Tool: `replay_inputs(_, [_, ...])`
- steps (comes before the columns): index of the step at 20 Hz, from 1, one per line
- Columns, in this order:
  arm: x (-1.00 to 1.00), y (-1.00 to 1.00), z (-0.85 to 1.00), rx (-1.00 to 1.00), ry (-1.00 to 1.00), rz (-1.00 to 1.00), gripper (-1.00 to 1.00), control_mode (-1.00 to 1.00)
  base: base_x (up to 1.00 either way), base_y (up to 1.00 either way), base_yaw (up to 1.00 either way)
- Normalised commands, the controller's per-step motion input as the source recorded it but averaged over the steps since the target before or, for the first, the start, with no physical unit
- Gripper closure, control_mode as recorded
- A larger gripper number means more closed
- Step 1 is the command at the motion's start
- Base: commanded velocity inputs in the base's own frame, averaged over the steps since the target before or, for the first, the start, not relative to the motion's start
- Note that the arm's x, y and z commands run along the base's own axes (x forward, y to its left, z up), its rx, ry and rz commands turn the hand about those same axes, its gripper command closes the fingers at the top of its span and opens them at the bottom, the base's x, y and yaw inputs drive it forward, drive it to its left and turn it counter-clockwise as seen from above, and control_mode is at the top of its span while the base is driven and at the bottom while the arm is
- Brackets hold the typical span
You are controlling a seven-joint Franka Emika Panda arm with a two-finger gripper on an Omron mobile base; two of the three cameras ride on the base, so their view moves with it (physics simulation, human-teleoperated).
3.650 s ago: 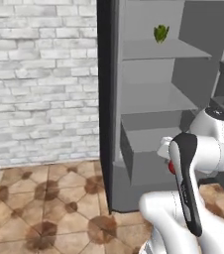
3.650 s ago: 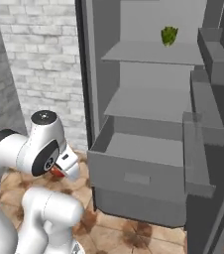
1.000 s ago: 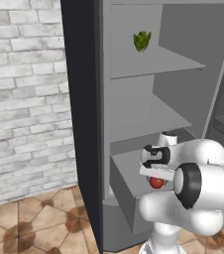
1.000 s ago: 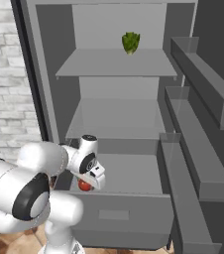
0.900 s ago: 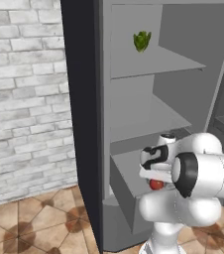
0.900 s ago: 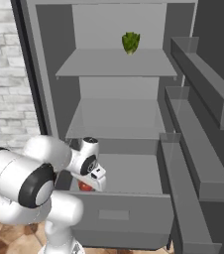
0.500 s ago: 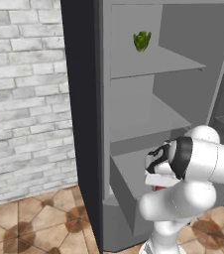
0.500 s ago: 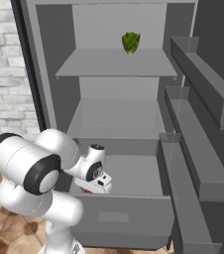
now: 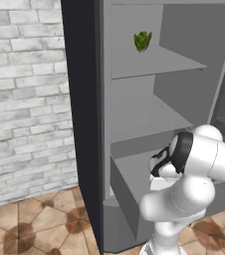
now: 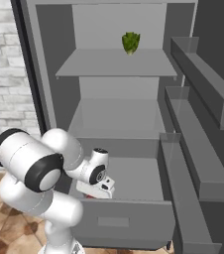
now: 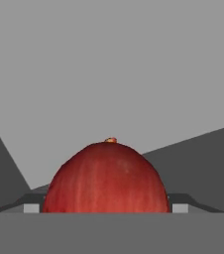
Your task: Place the onion and lime inside the fridge drawer. Close the drawer after placing the vegetables.
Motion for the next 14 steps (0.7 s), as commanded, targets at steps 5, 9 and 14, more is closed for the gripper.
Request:
replay_inputs(5, [0.29, 0.0, -0.07, 0.01, 0.01, 0.02, 1.0, -1.0, 0.0, 0.0, 0.0])
replay_inputs(9, [0.03, 0.0, -0.28, 0.0, -0.04, 0.0, -1.0, -1.0, 0.0, 0.0, 0.0])
replay_inputs(14, [0.0, 0.0, 0.02, 0.0, -0.02, 0.0, -1.0, -1.0, 0.0, 0.0, 0.0])
